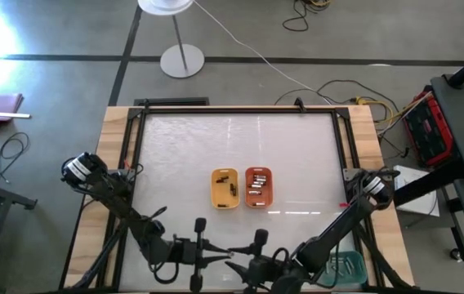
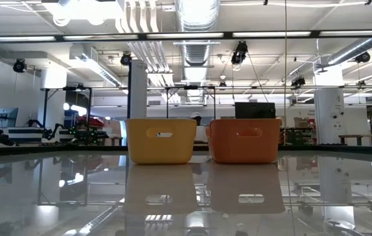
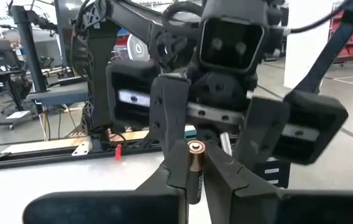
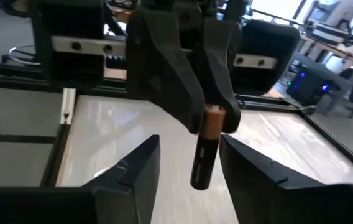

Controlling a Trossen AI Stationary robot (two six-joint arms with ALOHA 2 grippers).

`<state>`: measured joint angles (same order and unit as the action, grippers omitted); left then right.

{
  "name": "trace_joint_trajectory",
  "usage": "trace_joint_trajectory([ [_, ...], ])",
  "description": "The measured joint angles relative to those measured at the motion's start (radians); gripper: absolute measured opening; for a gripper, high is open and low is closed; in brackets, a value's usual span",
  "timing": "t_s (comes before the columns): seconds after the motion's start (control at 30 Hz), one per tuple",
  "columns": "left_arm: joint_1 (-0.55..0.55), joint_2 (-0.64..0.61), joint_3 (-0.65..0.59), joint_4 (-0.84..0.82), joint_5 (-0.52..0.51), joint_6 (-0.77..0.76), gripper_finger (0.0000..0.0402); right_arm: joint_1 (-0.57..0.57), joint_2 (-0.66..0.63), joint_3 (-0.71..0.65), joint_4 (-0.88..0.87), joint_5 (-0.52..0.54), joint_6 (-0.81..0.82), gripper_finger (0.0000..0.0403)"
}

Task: Sort batteries
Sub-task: Put the black battery into the yellow bin

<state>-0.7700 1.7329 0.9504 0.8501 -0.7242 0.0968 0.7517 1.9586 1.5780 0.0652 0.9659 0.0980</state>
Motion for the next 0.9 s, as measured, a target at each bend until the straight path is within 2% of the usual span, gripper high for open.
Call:
trace_joint_trajectory([
  [0.17,0.0,0.0,0.0,0.002,0.003,0.021,0.0007,-0.004,-0.008,0.004,-0.007,-0.03,0.005,0.0125],
  [0.6,-0.006,-0.017,-0.006,-0.02,0.005,0.093,0.001,-0.006,-0.008,0.003,-0.007,-0.028,0.02,0.0024],
  [0.77,-0.016,-0.064,-0.006,-0.132,-0.002,0.091,0.0041,-0.009,-0.016,0.003,-0.025,-0.038,0.024,0.0024],
  [0.9,-0.039,-0.126,-0.027,-0.201,-0.011,0.079,0.0078,-0.004,-0.045,0.003,-0.139,-0.061,0.105,0.0023],
])
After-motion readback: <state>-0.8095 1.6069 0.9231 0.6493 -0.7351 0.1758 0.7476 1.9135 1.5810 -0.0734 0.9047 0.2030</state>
